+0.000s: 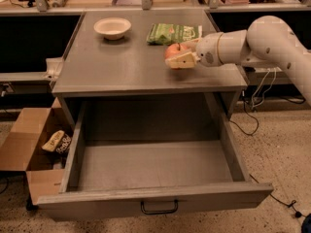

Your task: Pick apple from top drawer and place on counter

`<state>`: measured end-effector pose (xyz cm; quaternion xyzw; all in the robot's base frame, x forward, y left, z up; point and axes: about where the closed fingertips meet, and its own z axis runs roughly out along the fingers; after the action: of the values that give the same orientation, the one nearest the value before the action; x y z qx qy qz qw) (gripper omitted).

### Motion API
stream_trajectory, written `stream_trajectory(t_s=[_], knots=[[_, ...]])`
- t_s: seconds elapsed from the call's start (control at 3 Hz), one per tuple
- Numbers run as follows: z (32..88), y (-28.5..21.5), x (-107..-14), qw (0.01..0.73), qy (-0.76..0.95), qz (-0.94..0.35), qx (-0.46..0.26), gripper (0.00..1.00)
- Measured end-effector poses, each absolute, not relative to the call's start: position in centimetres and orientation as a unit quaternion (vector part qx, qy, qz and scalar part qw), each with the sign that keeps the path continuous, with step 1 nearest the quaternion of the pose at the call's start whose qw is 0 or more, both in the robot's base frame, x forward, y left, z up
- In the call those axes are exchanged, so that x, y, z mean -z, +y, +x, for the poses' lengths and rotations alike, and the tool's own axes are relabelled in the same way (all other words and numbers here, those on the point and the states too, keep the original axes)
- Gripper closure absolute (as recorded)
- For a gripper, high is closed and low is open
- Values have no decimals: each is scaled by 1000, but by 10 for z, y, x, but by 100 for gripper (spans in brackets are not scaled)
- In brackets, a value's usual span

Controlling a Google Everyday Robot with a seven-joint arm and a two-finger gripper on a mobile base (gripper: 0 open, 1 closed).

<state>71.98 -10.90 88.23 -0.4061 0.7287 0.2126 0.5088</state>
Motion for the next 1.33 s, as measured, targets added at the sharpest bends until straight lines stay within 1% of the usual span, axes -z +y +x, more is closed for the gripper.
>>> stream_trajectory(t_s=[0.67,1.0,1.33], knots=[[740,-90,-864,472,747,-425,-195,100],[743,-85,-857,466,749,-431,-191,100],[743,-85,-857,466,749,-431,-191,82]])
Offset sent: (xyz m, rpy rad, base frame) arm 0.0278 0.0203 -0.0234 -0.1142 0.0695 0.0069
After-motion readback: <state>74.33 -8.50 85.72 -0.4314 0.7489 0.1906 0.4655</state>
